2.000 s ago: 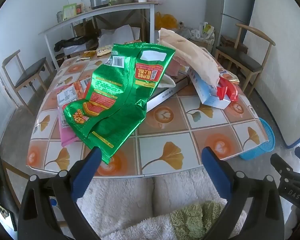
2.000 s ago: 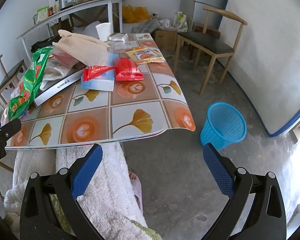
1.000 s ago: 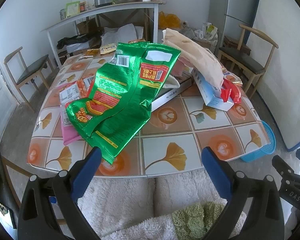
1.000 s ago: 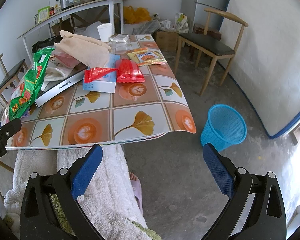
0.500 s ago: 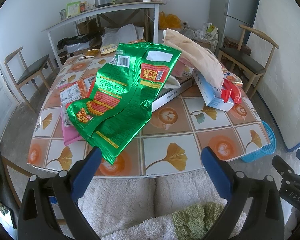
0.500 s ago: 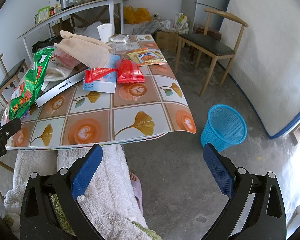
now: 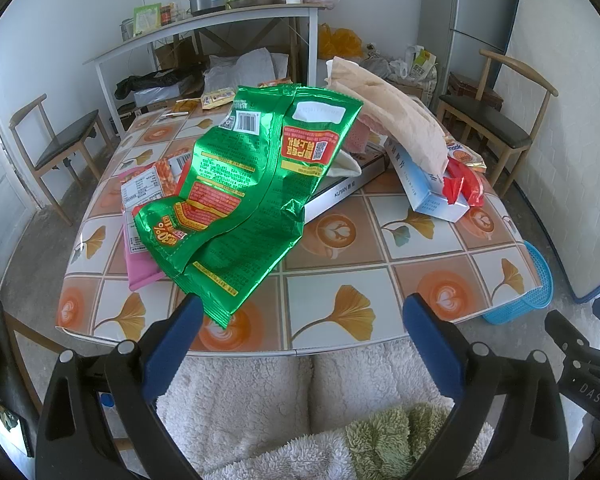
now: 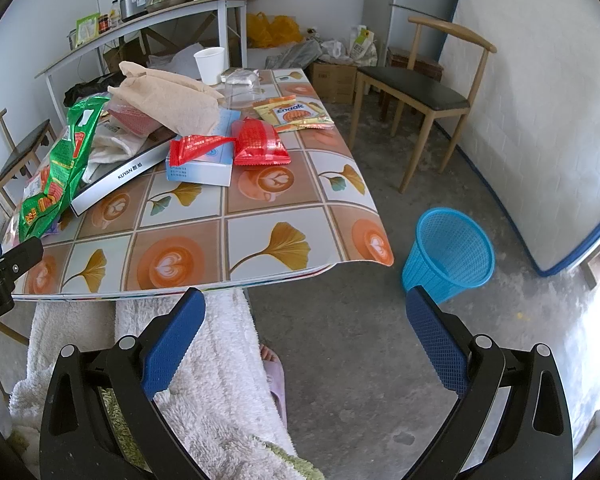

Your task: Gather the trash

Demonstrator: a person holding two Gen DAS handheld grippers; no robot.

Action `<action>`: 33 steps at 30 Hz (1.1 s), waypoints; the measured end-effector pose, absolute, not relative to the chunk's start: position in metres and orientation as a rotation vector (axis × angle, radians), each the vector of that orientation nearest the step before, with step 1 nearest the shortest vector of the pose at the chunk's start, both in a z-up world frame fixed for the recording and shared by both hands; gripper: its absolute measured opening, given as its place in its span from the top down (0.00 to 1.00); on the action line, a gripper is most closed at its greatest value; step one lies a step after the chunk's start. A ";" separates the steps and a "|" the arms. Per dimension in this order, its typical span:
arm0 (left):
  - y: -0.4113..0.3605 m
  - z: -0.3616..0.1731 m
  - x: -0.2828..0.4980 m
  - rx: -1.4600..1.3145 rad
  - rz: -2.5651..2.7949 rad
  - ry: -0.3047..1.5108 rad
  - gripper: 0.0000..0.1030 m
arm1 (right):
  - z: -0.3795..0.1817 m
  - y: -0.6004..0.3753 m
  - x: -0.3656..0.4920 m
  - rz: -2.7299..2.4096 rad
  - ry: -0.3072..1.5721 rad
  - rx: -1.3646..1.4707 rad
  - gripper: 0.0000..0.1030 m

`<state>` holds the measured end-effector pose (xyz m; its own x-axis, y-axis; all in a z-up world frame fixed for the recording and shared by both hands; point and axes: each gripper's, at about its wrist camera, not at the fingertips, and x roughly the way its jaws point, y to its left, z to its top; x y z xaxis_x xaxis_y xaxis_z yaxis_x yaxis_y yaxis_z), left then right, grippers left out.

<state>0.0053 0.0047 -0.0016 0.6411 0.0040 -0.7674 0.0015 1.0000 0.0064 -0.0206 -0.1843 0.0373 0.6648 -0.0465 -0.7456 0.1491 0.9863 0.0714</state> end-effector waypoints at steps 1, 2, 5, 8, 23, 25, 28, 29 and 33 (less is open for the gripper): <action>0.005 -0.002 0.005 0.006 0.001 0.875 0.05 | 0.037 -0.184 -0.020 -0.110 0.837 0.132 0.07; 0.005 -0.002 0.005 0.007 0.002 0.875 0.05 | 0.037 -0.184 -0.020 -0.111 0.838 0.133 0.07; 0.005 -0.002 0.005 0.007 0.002 0.875 0.05 | 0.037 -0.184 -0.020 -0.111 0.837 0.134 0.07; 0.004 -0.002 0.005 0.007 0.003 0.875 0.05 | 0.037 -0.184 -0.019 -0.113 0.835 0.136 0.07; 0.004 -0.002 0.005 0.008 0.004 0.875 0.05 | 0.036 -0.184 -0.019 -0.111 0.834 0.138 0.07; 0.004 -0.002 0.005 0.009 0.004 0.875 0.05 | 0.036 -0.183 -0.019 -0.110 0.834 0.138 0.07; 0.004 -0.002 0.005 0.009 0.004 0.875 0.05 | 0.036 -0.183 -0.018 -0.110 0.835 0.139 0.07; 0.004 -0.002 0.005 0.009 0.004 0.875 0.05 | 0.036 -0.184 -0.019 -0.110 0.835 0.139 0.07; 0.004 -0.002 0.005 0.008 0.004 0.875 0.05 | 0.037 -0.182 -0.018 -0.110 0.834 0.139 0.07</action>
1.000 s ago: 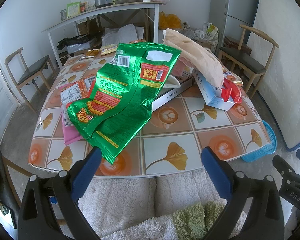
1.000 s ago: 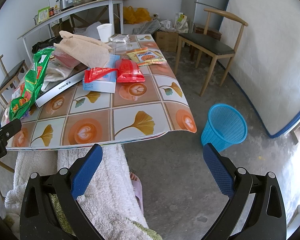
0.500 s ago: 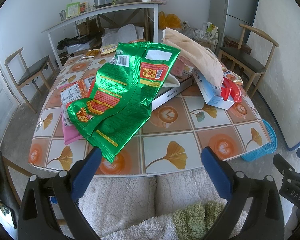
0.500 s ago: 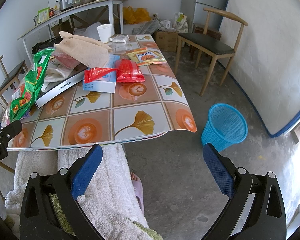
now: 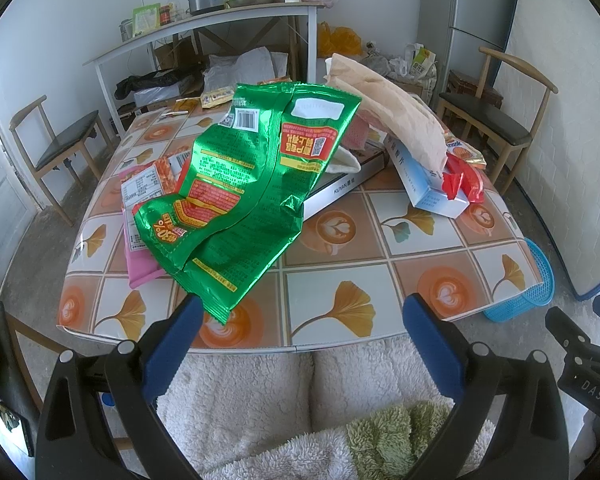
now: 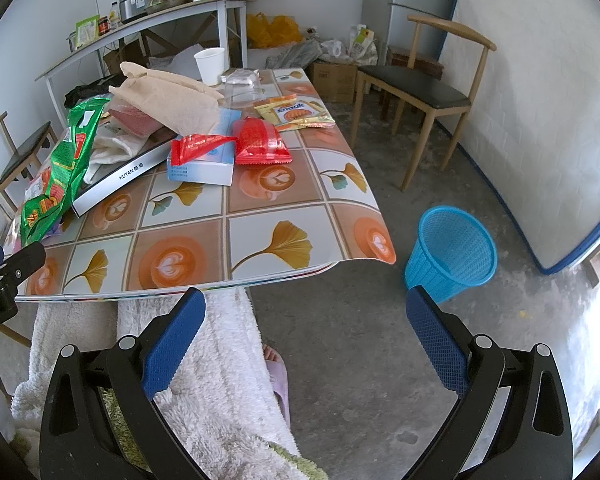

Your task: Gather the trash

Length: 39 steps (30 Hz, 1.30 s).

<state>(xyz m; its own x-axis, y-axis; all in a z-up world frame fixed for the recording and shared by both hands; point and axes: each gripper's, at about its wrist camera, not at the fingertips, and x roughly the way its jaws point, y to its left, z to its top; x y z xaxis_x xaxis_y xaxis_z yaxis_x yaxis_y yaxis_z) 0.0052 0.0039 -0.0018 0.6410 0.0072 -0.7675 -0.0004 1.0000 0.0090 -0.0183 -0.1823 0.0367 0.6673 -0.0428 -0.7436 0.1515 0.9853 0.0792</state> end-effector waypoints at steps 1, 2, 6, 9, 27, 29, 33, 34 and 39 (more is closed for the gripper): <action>0.004 -0.002 0.005 0.008 0.004 0.874 0.05 | 0.036 -0.183 -0.019 -0.110 0.834 0.139 0.07; 0.004 -0.002 0.005 0.009 0.005 0.873 0.05 | 0.036 -0.184 -0.019 -0.109 0.834 0.139 0.07; 0.004 -0.002 0.005 0.009 0.005 0.874 0.05 | 0.037 -0.182 -0.018 -0.106 0.831 0.142 0.07; 0.007 0.000 0.003 0.007 0.009 0.871 0.05 | 0.039 -0.179 -0.016 -0.099 0.827 0.148 0.07; 0.047 0.008 0.002 -0.122 0.010 0.797 0.05 | 0.067 -0.155 0.008 0.083 0.707 0.253 0.07; 0.058 0.010 0.000 -0.163 0.001 0.764 0.05 | 0.073 -0.151 0.013 0.105 0.687 0.266 0.07; 0.077 0.014 -0.003 -0.223 -0.007 0.690 0.05 | 0.082 -0.143 0.022 0.138 0.656 0.274 0.07; 0.080 0.015 -0.004 -0.233 -0.011 0.675 0.05 | 0.084 -0.142 0.024 0.145 0.649 0.276 0.07; 0.088 0.016 -0.004 -0.272 -0.064 0.612 0.05 | 0.087 -0.141 0.031 0.150 0.631 0.282 0.10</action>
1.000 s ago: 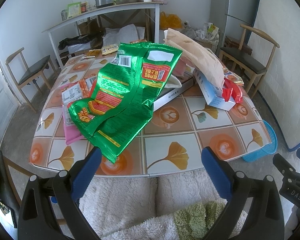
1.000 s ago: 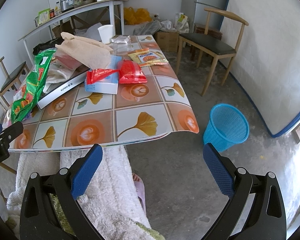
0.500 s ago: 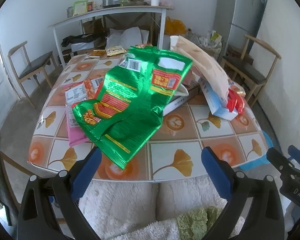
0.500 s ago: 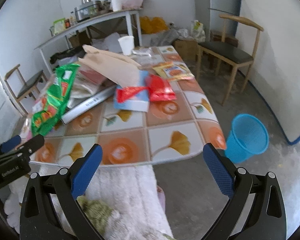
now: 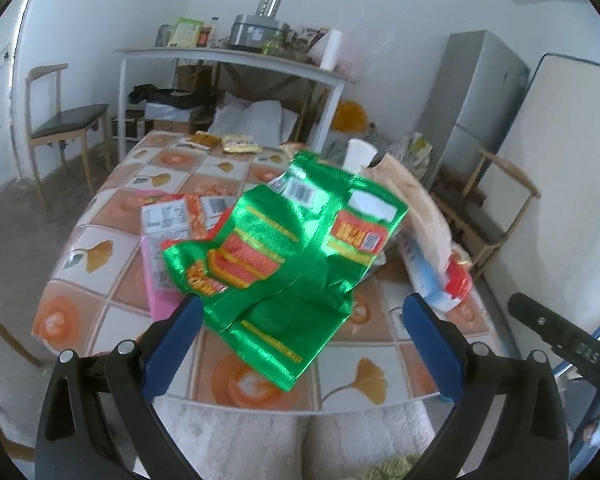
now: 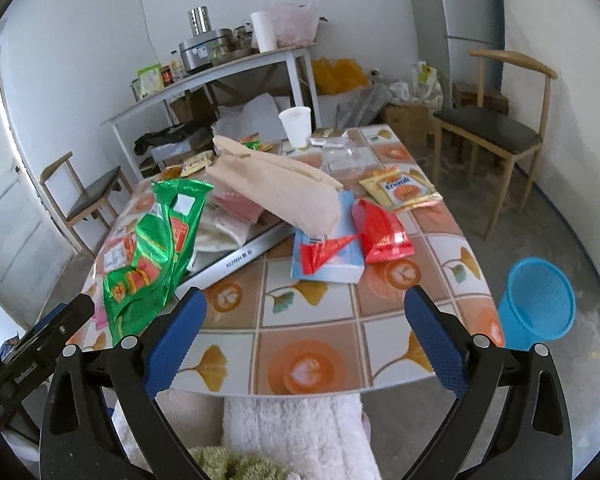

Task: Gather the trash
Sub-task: 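Reach the right tool toward the beige paper towel on the table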

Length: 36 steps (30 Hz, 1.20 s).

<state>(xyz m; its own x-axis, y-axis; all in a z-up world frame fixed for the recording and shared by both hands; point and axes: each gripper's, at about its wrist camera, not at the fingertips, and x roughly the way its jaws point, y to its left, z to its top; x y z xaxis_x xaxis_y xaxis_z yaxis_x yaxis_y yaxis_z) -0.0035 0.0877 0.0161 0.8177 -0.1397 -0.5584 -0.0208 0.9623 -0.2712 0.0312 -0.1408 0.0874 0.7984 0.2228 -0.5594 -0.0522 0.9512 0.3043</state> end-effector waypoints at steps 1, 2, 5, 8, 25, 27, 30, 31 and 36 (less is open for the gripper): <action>0.088 0.017 -0.003 -0.275 -0.081 0.597 0.05 | 0.087 -0.142 0.033 0.147 0.627 0.283 0.11; 0.087 0.018 -0.002 -0.274 -0.096 0.581 0.05 | 0.087 -0.143 0.035 0.144 0.623 0.282 0.12; 0.083 0.021 0.003 -0.267 -0.125 0.552 0.05 | 0.087 -0.148 0.039 0.131 0.611 0.276 0.16; 0.077 0.020 0.009 -0.258 -0.161 0.548 0.05 | 0.086 -0.159 0.044 0.114 0.600 0.295 0.20; 0.023 -0.021 0.079 -0.230 -0.526 0.821 0.29 | 0.043 -0.190 0.074 0.075 0.707 0.409 0.29; 0.025 -0.029 0.089 -0.242 -0.495 0.841 0.29 | 0.039 -0.192 0.076 0.075 0.722 0.417 0.29; 0.035 -0.032 0.101 -0.256 -0.414 0.827 0.29 | 0.035 -0.195 0.077 0.075 0.729 0.422 0.29; 0.042 -0.032 0.105 -0.275 -0.392 0.826 0.29 | 0.034 -0.196 0.077 0.075 0.731 0.425 0.29; 0.064 -0.032 0.116 -0.307 -0.292 0.806 0.29 | 0.030 -0.198 0.078 0.076 0.739 0.435 0.29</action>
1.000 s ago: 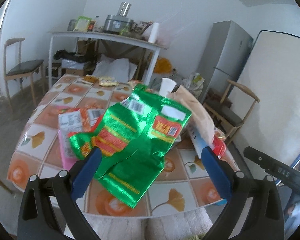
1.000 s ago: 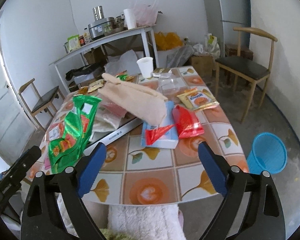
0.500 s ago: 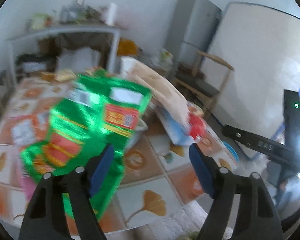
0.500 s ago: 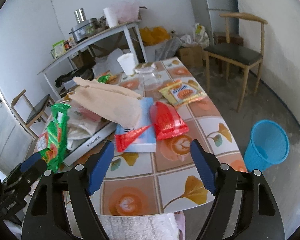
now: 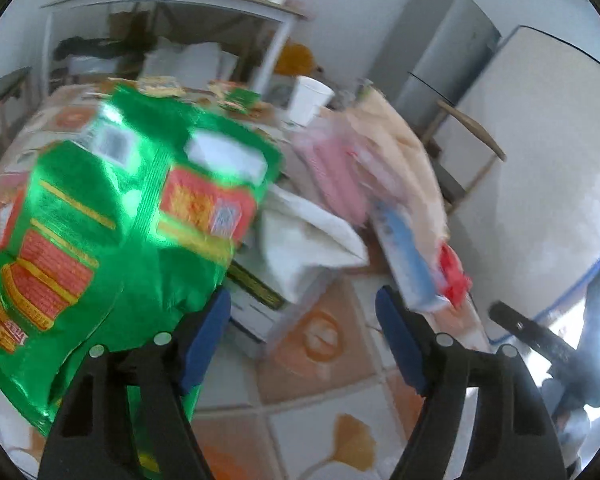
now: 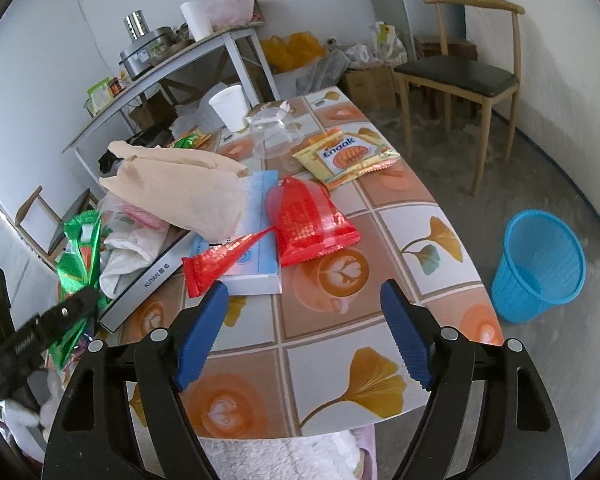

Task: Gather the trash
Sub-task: 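Reach the right tool toward the beige paper towel on the table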

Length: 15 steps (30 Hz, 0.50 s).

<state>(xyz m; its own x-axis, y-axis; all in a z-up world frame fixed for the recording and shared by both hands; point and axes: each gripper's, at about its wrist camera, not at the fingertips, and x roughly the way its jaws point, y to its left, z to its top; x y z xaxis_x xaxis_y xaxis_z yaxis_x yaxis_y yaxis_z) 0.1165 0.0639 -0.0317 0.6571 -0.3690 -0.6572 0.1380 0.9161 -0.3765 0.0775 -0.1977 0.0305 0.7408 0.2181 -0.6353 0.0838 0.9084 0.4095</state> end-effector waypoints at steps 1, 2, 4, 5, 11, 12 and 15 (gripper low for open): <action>0.068 -0.031 0.118 -0.314 -0.277 0.800 0.29 | 0.030 -0.198 0.078 0.078 0.740 0.436 0.29; 0.072 -0.031 0.120 -0.320 -0.266 0.796 0.29 | 0.030 -0.198 0.078 0.080 0.742 0.437 0.29; 0.077 -0.030 0.121 -0.331 -0.249 0.787 0.29 | 0.030 -0.197 0.080 0.083 0.742 0.437 0.29; 0.078 -0.028 0.120 -0.335 -0.247 0.781 0.29 | 0.030 -0.197 0.080 0.084 0.741 0.436 0.29; 0.071 -0.002 0.109 -0.316 -0.338 0.716 0.29 | 0.046 -0.194 0.084 0.111 0.684 0.396 0.29; 0.069 0.003 0.108 -0.309 -0.360 0.705 0.29 | 0.052 -0.192 0.087 0.129 0.662 0.371 0.28; 0.057 0.012 0.108 -0.287 -0.396 0.683 0.29 | 0.072 -0.176 0.097 0.189 0.584 0.247 0.26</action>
